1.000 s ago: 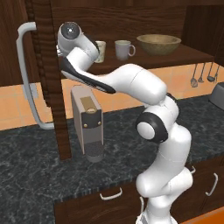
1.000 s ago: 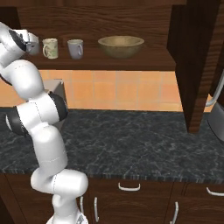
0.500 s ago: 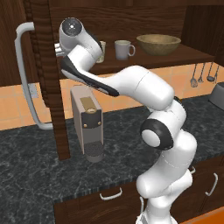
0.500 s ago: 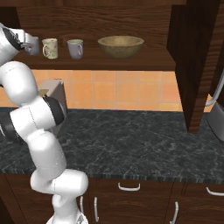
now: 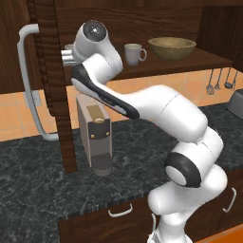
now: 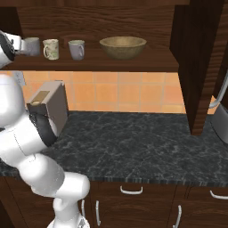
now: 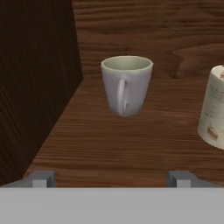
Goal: Gather all objects into one cabinet and sort the glasses and bowls to opposite sides.
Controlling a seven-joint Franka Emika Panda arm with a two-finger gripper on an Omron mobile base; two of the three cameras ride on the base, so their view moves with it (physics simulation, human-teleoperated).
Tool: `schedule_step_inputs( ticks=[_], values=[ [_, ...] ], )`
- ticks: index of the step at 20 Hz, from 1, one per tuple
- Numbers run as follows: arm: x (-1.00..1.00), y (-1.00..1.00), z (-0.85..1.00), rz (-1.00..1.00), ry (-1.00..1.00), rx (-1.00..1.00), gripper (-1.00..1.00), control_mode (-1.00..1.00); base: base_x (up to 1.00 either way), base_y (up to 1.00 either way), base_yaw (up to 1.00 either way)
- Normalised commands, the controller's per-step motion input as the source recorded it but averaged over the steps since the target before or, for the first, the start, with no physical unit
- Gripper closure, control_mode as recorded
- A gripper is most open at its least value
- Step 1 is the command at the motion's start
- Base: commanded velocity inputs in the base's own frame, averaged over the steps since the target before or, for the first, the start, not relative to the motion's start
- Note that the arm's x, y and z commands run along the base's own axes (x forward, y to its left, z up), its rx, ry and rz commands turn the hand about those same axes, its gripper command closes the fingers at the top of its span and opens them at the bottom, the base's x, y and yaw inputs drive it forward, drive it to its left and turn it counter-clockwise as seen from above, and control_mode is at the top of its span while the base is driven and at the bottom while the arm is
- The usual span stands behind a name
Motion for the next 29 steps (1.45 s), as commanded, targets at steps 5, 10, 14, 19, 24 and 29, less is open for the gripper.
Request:
schedule_step_inputs(
  ticks=[5, 10, 14, 19, 24, 29],
  values=[
    [-0.88, -0.41, 0.0, 0.14, -0.04, 0.0, -1.0, -1.0, 0.0, 0.0, 0.0],
    [-0.59, -0.91, 0.0, 0.01, -0.02, 0.0, -1.0, -1.0, 0.0, 0.0, 0.0],
    [-0.71, -0.6, 0.0, 0.0, -0.02, 0.0, -1.0, -1.0, 0.0, 0.0, 0.0],
    [-0.42, -0.49, 0.0, -0.22, 0.01, 0.0, -1.0, -1.0, 0.0, 0.0, 0.0],
    [-0.16, -0.72, 0.02, -0.25, 0.0, -0.02, -1.0, -1.0, 0.0, 0.0, 0.0],
    [-0.22, -0.73, 0.15, -0.15, 0.0, 0.0, -1.0, -1.0, 0.0, 0.0, 0.0]
  ],
)
